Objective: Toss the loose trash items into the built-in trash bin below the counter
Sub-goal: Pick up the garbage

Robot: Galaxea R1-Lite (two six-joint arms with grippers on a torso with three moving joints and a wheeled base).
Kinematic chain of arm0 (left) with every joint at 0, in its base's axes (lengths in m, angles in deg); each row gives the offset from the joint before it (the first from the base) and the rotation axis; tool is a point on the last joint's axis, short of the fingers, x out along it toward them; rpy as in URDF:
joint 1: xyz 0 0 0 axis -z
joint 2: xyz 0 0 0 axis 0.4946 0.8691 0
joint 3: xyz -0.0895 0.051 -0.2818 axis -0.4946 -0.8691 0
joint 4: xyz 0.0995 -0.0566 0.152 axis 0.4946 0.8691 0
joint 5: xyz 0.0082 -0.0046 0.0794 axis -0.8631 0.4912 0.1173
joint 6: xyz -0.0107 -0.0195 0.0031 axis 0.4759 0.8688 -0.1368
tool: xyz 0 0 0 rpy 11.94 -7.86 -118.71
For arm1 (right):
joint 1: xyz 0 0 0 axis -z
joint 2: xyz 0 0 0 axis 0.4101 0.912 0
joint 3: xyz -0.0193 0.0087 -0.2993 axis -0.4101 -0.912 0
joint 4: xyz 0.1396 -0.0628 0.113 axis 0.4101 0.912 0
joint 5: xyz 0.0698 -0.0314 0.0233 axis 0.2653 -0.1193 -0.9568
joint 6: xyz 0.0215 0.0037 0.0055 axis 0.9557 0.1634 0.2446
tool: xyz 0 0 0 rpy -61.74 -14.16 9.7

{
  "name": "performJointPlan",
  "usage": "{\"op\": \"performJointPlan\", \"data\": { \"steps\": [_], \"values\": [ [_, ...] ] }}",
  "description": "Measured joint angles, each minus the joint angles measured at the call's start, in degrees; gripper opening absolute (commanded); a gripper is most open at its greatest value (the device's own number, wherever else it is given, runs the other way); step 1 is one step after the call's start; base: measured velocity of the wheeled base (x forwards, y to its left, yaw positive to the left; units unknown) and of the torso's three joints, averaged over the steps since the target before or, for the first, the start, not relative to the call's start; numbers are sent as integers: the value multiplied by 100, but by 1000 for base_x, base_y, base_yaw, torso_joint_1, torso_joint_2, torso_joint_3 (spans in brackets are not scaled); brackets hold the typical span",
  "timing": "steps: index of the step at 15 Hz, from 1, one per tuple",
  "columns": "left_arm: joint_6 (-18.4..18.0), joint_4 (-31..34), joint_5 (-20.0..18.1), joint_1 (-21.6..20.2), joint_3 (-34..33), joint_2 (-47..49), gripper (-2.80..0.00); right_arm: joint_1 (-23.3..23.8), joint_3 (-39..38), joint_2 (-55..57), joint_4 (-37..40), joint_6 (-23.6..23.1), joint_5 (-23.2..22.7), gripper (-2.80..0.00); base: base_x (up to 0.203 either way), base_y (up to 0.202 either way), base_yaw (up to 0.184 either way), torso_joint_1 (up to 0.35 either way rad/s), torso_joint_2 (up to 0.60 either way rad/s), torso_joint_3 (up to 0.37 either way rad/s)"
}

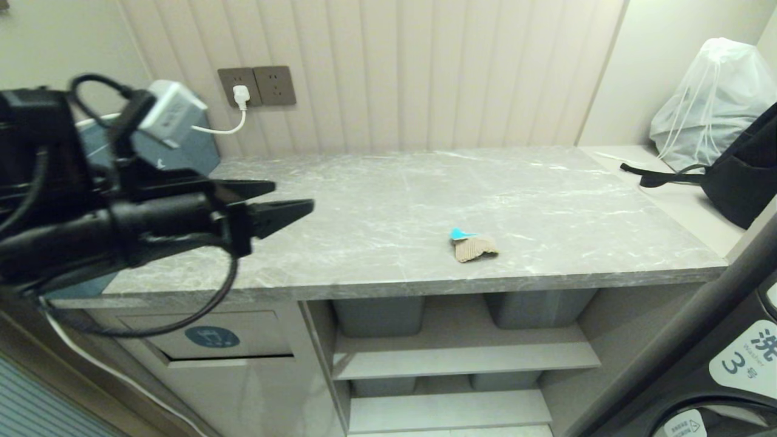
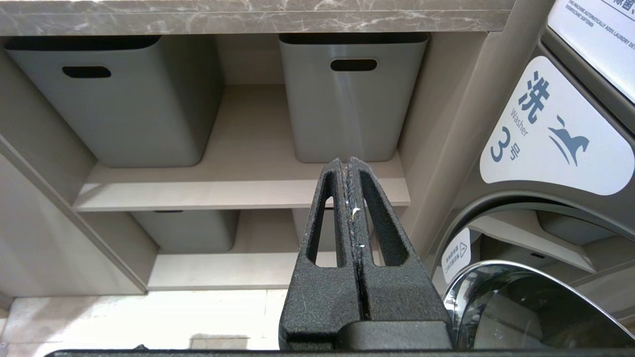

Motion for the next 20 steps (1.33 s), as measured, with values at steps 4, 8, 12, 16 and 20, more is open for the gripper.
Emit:
{"op": "performJointPlan", "data": {
  "steps": [4, 8, 12, 16, 20],
  "values": [
    [-17, -221, 401, 792, 1568, 1742, 0, 0, 0, -1, 2, -2, 0, -280, 0, 0, 0, 0, 0, 0],
    [-101, -237, 769, 1195, 2433, 2729, 0, -2, 0, -1, 2, -2, 0, -280, 0, 0, 0, 0, 0, 0],
    [-365, -241, 859, 1551, 3450, 3571, 0, -2, 0, -1, 2, -2, 0, -280, 0, 0, 0, 0, 0, 0],
    [-496, -164, 850, 1778, 4382, 4299, 0, 0, 0, -1, 4, -2, 0, -280, 0, 0, 0, 0, 0, 0],
    [-607, -152, 817, 1865, 4740, 4770, 0, -2, 0, -1, 4, -2, 0, -280, 0, 0, 0, 0, 0, 0]
  ]
}}
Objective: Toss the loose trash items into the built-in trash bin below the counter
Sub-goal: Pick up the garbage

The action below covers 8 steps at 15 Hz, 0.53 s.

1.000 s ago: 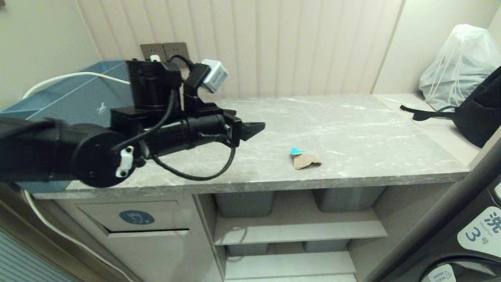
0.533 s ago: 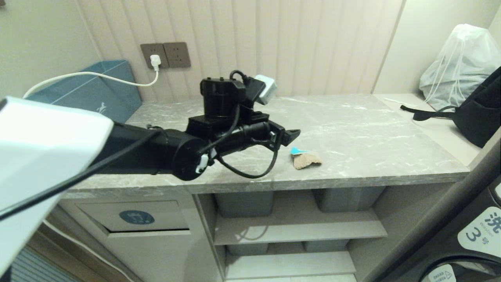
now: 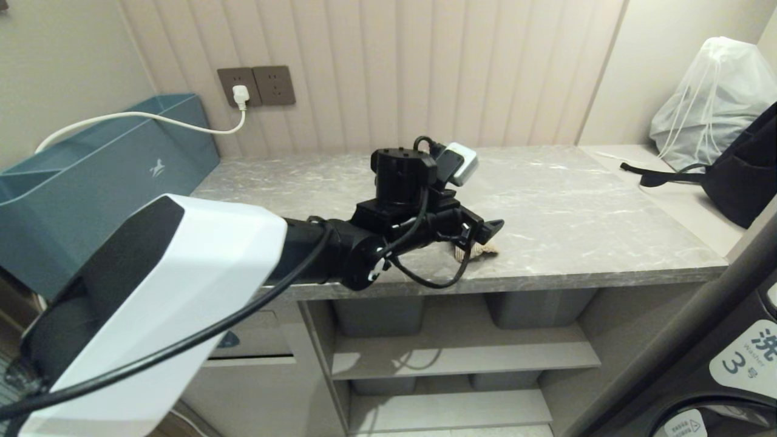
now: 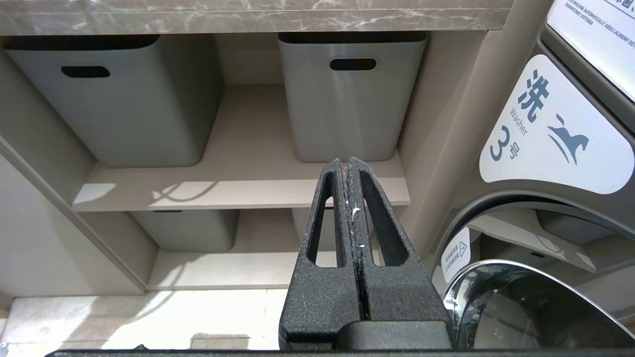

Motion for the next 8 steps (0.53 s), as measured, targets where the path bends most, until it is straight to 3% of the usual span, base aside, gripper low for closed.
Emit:
{"op": "performJointPlan", "data": {
  "steps": [8],
  "values": [
    [-200, 391, 54, 68, 604, 572, 0, 2, 0, 0, -2, 0, 0, -280, 0, 0, 0, 0, 0, 0]
  ]
}}
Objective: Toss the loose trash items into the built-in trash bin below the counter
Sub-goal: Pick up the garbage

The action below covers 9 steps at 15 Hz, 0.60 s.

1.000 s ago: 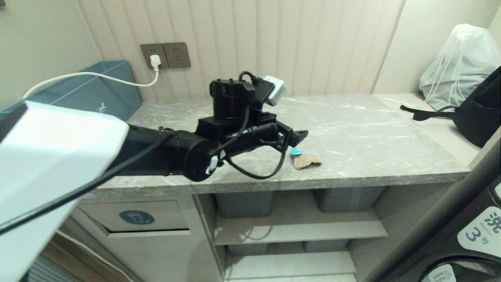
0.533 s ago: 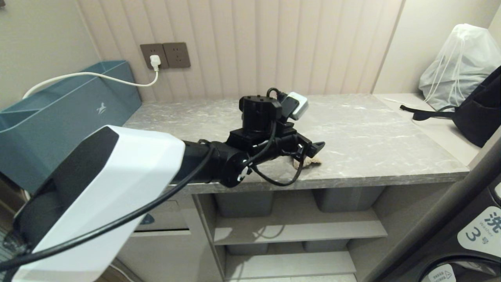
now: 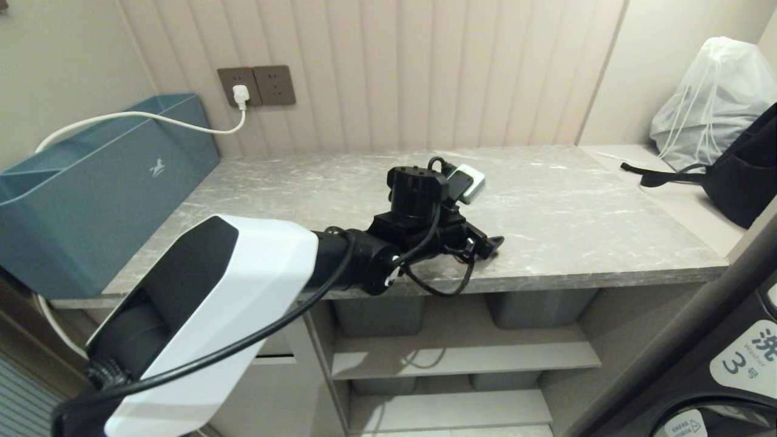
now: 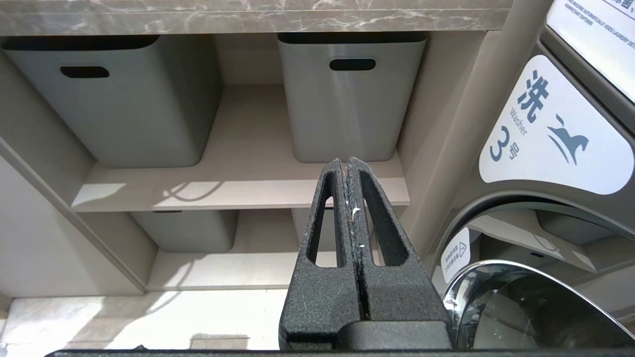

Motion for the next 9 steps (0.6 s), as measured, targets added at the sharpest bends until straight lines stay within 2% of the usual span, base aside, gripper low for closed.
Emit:
{"op": "performJointPlan", "data": {
  "steps": [9],
  "values": [
    [-183, -167, 183, -97, -535, -102, 0, -2, 0, 0, -2, 0, 0, -280, 0, 0, 0, 0, 0, 0]
  ]
}}
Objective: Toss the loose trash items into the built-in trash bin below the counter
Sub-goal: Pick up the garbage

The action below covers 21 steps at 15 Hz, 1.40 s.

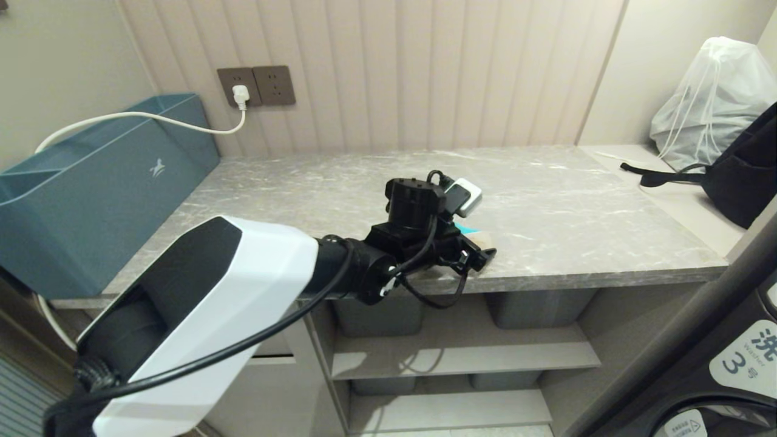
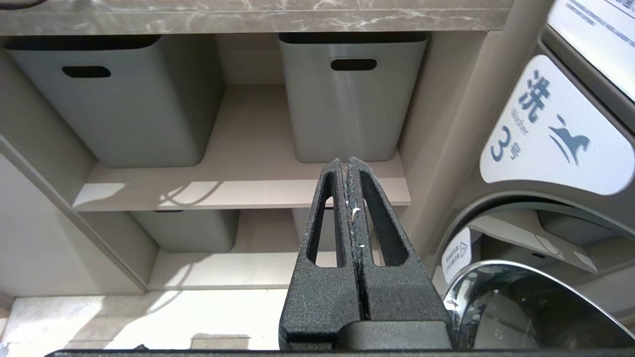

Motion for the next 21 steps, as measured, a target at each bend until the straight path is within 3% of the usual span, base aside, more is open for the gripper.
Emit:
{"op": "performJointPlan", "data": {
  "steps": [7, 8, 21],
  "values": [
    [9, -81, -6, -16, -37, 4, 0, 0, 0, 0, 2, 0, 0, -280, 0, 0, 0, 0, 0, 0],
    [10, -81, -7, -11, -35, 9, -280, 2, 0, 0, 2, 0, 0, -280, 0, 0, 0, 0, 0, 0],
    [56, -76, 9, -29, -31, -23, -280, 2, 0, 0, 2, 0, 0, -280, 0, 0, 0, 0, 0, 0]
  ]
}}
